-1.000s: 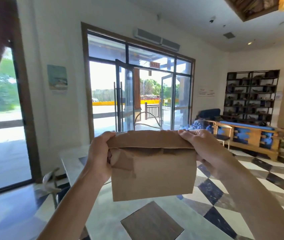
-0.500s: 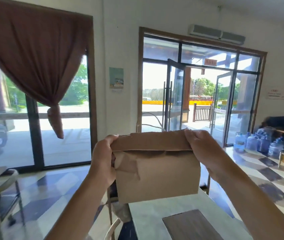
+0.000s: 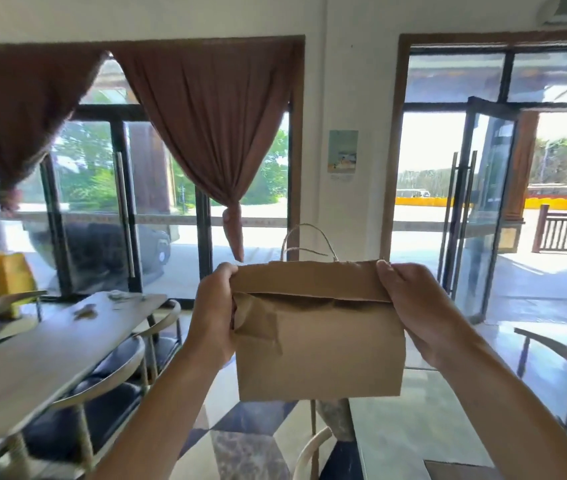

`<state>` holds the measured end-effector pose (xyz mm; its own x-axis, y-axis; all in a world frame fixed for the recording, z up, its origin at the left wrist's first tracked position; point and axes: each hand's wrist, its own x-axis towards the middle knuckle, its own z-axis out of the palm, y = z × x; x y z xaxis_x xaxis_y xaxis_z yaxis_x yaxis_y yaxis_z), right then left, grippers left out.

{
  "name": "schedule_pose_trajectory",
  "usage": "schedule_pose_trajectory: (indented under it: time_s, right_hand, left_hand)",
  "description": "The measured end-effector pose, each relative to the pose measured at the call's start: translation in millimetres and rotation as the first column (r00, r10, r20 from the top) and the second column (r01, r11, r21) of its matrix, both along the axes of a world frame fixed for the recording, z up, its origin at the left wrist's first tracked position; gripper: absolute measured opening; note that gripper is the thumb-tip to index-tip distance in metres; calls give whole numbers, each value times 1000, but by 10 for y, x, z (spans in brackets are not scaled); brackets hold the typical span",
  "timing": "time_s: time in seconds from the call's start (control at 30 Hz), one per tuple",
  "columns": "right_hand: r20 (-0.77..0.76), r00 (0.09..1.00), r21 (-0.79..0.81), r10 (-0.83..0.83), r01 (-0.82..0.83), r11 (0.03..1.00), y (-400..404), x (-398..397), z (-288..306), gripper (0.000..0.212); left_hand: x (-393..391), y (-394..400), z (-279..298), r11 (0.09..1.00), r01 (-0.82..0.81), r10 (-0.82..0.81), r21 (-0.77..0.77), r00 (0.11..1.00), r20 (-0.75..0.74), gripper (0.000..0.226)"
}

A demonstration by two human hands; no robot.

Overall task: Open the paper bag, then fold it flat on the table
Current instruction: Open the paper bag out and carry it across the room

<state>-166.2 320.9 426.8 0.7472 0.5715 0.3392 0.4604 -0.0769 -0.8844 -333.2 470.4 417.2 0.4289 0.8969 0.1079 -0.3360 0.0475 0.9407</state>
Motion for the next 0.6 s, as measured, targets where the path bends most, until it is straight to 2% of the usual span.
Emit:
schedule_pose_trajectory:
  time_s: [0.17,0.3,0.6]
  right_hand:
    - [-23,997,2,68,-68,998,351,-60,-7,52]
    - [-13,997,-6,75,-75,997,690,-95,-16,53]
    - [-74,995,39,73,-70,997,1873,-224,-39,45]
  left_hand:
    - [-131,282,-36,995,-77,80,63,996,-43,31]
    - [-209,593,-40,995,-80,83,64,996,-43,33]
    - [-327,1820,18,995,-73,77,62,995,-63,30]
